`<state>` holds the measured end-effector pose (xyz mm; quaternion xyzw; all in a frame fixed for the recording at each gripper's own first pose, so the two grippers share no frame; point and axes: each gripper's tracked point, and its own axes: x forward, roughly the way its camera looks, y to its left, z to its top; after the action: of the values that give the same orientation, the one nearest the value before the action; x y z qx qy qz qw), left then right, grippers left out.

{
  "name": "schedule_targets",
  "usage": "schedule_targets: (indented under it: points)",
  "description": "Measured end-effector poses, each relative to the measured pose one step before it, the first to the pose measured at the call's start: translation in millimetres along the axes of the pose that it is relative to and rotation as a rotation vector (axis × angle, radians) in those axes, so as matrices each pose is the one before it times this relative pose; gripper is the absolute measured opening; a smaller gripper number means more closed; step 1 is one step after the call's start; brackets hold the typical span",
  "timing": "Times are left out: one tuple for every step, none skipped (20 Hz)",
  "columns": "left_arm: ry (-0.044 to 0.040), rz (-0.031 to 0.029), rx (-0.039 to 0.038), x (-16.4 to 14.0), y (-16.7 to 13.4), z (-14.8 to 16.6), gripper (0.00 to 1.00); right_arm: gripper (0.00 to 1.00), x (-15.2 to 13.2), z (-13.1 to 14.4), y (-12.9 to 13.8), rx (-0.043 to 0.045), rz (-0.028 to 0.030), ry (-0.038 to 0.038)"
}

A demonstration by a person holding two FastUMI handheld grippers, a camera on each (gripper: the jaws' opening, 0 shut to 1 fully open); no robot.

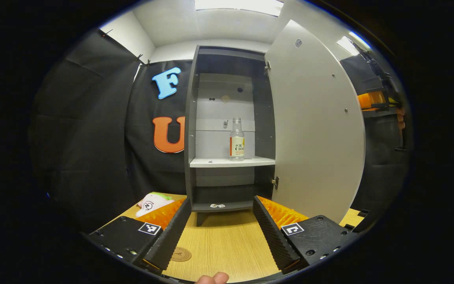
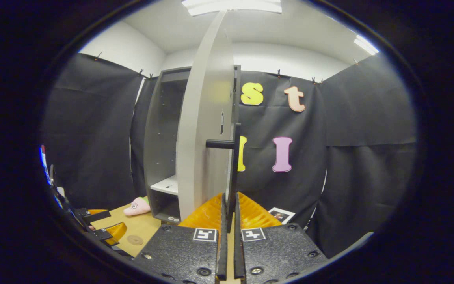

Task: Open the cabinet door with the right hand, grasp the bottle in the cabinet with the left hand and place it on the coaster, then close the cabinet door with the right hand.

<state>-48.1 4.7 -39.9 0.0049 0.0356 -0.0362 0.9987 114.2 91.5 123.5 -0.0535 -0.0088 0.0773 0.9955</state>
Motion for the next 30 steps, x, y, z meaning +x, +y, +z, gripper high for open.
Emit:
schedule_targets:
  points:
    - [-0.00029,-0.00154,-0.00178,-0.08,-0.68,0.98,0.95,0.09,0.53,0.24,-3.67,0.01042,-0.00596,-0.00172]
    - [-0.00208,0.00047,0.00063,-0.02,-0.71,1.39,0.95,0.07,0.31,-0.61,-3.52,0.00582,-0.00361,-0.00082]
    - [-0.00142,0.00035,0.00252,0.46,-0.52,0.74,0.95,0.06,0.35,-0.53,-2.83,0.00813,-0.00064,-0.00020]
    - [-0.00016,-0.00020,0.00240,0.18,-1.09,0.32,0.95,0.06,-0.08,-0.70,-2.57,0.00201,-0.00222,-0.00065]
    - [-0.00151,0.00013,0.00181,0.51,-0.52,0.10,0.95,0.06,-0.32,0.31,-3.16,-0.00494,-0.00397,-0.00115]
    - [-0.00153,0.00057,0.00141,0.63,-0.39,-0.04,0.95,0.06,0.25,0.06,-3.02,-0.00347,-0.00530,-0.00115]
    - [0.00186,-0.00007,0.00184,0.49,-0.34,-0.53,0.95,0.06,-0.43,0.78,-1.39,0.00106,0.00255,-0.00161]
    - [0.00225,0.00168,0.00116,-0.17,-0.76,-0.69,0.95,0.06,-0.28,1.48,1.99,0.00641,0.00870,-0.00372]
    - [-0.00033,-0.00022,-0.00040,0.27,-1.02,0.59,0.95,0.06,-0.36,1.10,0.67,0.00129,0.00791,-0.00394]
    - [-0.00170,0.00013,-0.00060,0.07,-2.17,0.60,0.95,0.06,0.24,0.25,0.26,-0.00611,0.00478,-0.00229]
    - [-0.00307,0.00145,0.00079,0.15,-0.86,0.89,0.95,0.06,-0.98,1.05,-0.73,-0.00780,0.00223,-0.00431]
    - [-0.00236,0.00198,0.00145,1.25,-1.43,0.59,0.95,0.06,-1.69,-0.49,-0.29,-0.00798,0.00443,0.00136]
    - [-0.00387,0.00415,0.00016,0.03,-0.60,1.02,0.95,0.06,-4.62,-0.19,-0.20,-0.00504,0.00803,0.00149]
    - [-0.00273,0.00668,-0.00174,0.00,-0.52,-0.08,0.95,0.06,-4.27,0.94,-1.54,0.00506,0.00518,-0.00219]
    - [-0.00088,0.00650,-0.00468,0.19,-0.53,0.12,0.95,0.06,-6.05,0.51,-2.11,0.01473,0.00664,-0.00260]
    - [-0.00010,0.00346,-0.00566,0.80,-1.45,-0.46,0.95,0.06,-4.58,-0.99,-1.16,0.01802,0.00974,-0.00206]
    - [0.00088,0.00172,-0.00337,1.26,-0.95,0.11,0.95,0.09,-4.18,0.23,0.69,0.01755,0.01419,-0.00173]
    - [-0.00110,0.00184,0.00134,0.76,-1.18,-0.24,0.95,0.10,-3.37,-2.03,-2.34,0.00682,0.00358,-0.00069]
    - [-0.00332,0.00255,0.00485,1.04,-0.50,2.14,0.95,0.11,-2.63,-2.64,-6.75,-0.00330,-0.01944,0.00473]
    - [-0.00324,0.00225,0.00554,1.02,-0.38,0.77,0.95,0.11,-3.00,-2.65,-9.36,-0.00857,-0.02356,0.00331]
    - [-0.00397,0.00185,0.00454,1.42,-0.34,1.26,0.95,0.11,-2.09,-0.63,-5.92,-0.00053,-0.01430,-0.00330]
    - [-0.00454,0.00285,0.00337,1.51,-0.22,2.07,0.95,0.11,0.11,-0.53,-5.12,0.00143,-0.01523,-0.00471]
    - [-0.00316,0.00160,0.00250,1.35,-0.80,1.65,0.95,0.11,1.14,-0.81,-6.85,0.00267,-0.01497,0.00140]
    - [-0.00179,0.00165,0.00315,1.40,0.66,0.05,0.95,0.11,2.93,-4.45,-4.43,0.00195,-0.00711,0.00653]
    - [-0.00305,0.00275,0.00331,1.94,0.55,1.50,0.95,0.11,1.80,-0.92,-2.02,0.00013,-0.00508,0.00166]
    - [-0.00335,0.00353,0.00195,1.76,0.42,2.00,0.95,0.30,3.74,-0.34,-2.89,-0.00946,-0.00968,0.00007]
    - [-0.00297,0.00249,-0.00222,2.22,-0.01,2.56,0.95,0.43,2.74,0.51,-0.92,-0.01311,-0.00342,-0.00488]
    - [-0.00203,-0.00242,-0.01030,1.09,-1.15,2.13,0.95,0.61,1.77,1.12,-0.31,-0.00405,-0.00279,-0.00664]
    - [-0.00684,-0.00693,-0.01425,1.88,-1.54,4.46,0.95,0.64,2.43,2.32,0.91,0.00777,0.00718,-0.01117]
    - [-0.01275,-0.00111,-0.00842,2.96,0.40,6.59,0.95,0.68,2.07,1.77,3.12,0.01533,0.01451,-0.01263]
